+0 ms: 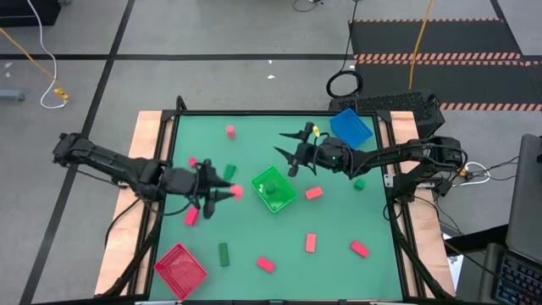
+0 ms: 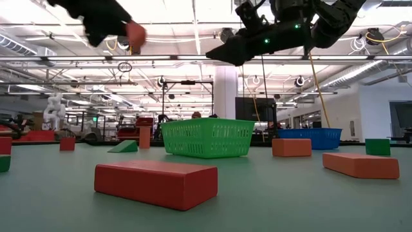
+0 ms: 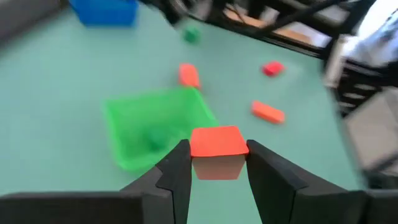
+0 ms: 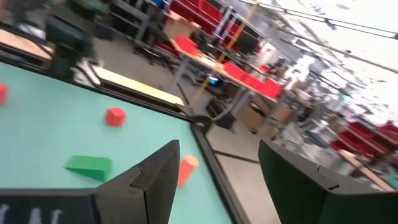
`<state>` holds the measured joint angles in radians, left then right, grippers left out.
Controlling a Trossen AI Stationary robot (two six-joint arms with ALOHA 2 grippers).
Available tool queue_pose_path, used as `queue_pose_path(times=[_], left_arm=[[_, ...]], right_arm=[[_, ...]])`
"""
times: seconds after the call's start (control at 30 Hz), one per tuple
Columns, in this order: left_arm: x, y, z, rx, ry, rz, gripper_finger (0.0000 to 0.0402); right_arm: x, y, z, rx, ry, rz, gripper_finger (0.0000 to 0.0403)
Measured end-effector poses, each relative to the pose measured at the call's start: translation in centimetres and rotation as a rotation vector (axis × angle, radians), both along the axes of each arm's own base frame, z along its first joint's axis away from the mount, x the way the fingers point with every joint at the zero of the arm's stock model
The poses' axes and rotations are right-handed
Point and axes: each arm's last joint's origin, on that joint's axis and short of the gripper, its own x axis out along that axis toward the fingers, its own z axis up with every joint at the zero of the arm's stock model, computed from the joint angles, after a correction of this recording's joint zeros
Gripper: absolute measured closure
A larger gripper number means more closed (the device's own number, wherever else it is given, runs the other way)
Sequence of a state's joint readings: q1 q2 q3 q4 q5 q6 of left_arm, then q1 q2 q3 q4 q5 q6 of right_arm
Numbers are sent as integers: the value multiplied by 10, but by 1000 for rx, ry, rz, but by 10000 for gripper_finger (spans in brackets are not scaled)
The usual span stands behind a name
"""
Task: Sort & place blocks by color
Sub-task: Put the pink block into the red bin
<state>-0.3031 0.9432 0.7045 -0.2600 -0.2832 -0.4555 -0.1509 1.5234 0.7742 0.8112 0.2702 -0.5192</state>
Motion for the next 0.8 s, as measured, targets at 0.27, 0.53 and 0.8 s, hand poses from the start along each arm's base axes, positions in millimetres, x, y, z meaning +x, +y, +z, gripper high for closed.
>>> queue_pose_path(times=[0.27,0.53,0.8], left_arm=[[-24,-42,-11,-281,189,-146,267],[-65,-65,-32,-550,657,-87,267],[-81,-88,-32,-703,777,-83,275]], right_arm=[[-2,-3,4,-47,-16,-126,188],[-4,-3,10,-49,-63,-127,188],[-6,-3,14,-35,-70,-126,188]])
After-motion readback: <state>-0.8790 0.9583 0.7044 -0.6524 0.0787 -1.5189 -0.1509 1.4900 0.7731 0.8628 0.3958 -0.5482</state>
